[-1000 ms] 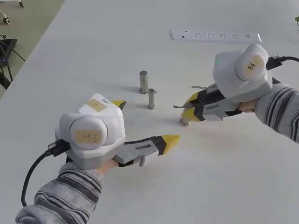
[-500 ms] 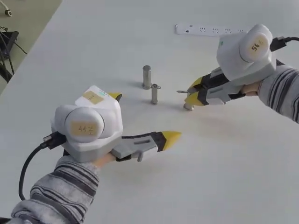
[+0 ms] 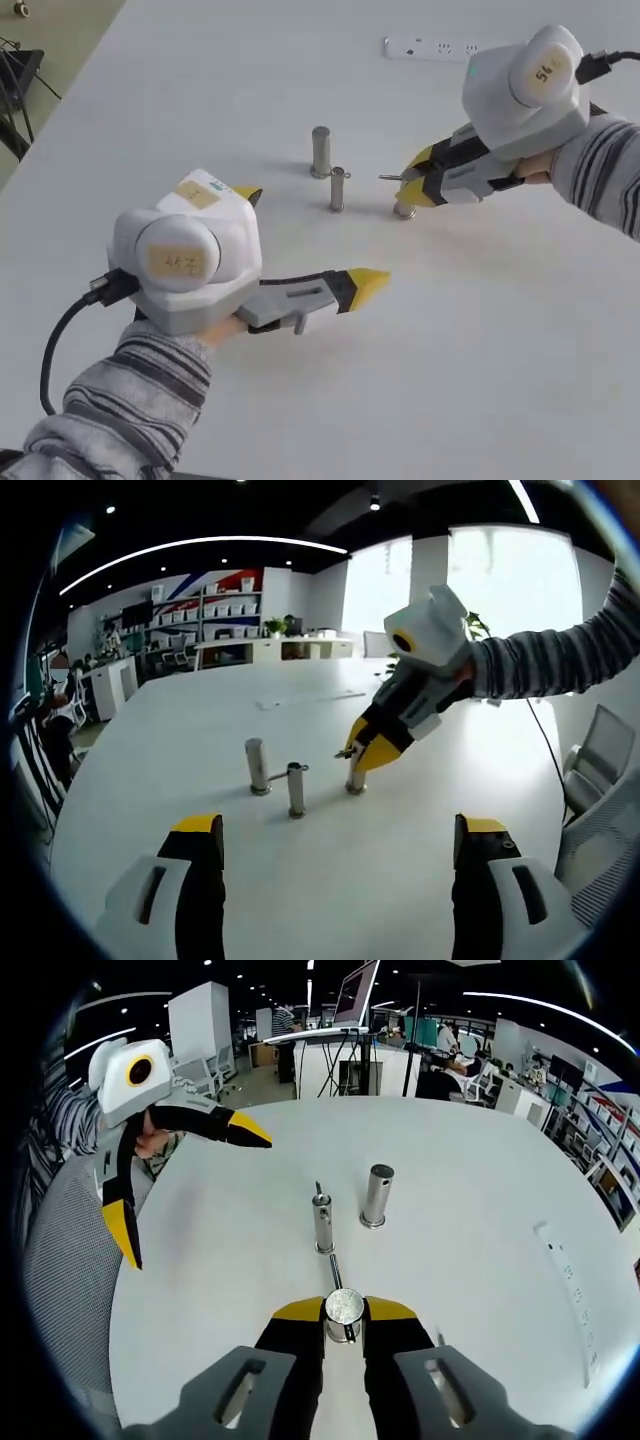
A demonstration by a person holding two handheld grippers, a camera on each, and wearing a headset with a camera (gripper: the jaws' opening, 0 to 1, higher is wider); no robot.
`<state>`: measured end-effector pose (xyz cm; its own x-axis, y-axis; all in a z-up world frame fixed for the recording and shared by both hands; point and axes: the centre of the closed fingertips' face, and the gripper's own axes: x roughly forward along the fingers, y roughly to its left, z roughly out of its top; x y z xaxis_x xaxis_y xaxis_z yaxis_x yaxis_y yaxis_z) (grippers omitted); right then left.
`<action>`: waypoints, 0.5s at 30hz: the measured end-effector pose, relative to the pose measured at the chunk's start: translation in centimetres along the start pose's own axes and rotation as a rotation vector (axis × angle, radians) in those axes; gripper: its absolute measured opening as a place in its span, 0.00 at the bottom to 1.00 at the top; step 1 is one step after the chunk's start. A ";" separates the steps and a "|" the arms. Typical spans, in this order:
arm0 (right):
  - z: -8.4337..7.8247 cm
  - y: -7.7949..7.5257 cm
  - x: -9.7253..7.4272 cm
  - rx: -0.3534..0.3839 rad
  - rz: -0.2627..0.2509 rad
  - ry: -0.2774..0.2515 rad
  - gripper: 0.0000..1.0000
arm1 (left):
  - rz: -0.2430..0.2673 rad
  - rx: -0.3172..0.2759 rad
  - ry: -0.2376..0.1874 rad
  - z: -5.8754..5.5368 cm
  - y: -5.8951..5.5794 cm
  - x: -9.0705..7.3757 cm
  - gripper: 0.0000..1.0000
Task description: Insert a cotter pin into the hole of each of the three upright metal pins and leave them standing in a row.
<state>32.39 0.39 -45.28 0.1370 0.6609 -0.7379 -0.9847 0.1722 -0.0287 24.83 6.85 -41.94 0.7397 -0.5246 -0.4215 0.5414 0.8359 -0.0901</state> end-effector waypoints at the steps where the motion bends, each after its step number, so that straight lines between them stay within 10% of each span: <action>1: -0.1 0.0 0.0 -0.002 0.001 0.001 0.08 | 0.000 0.000 0.000 0.0 0.0 0.0 0.95; 15: -0.4 -0.2 -0.1 -0.005 0.026 0.001 0.09 | -0.011 -0.003 0.014 -0.4 -0.4 0.4 0.93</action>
<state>32.54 0.00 -45.49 0.1109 0.6646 -0.7389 -0.9884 0.1513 -0.0122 24.74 6.41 -42.40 0.7277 -0.5317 -0.4332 0.5483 0.8305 -0.0981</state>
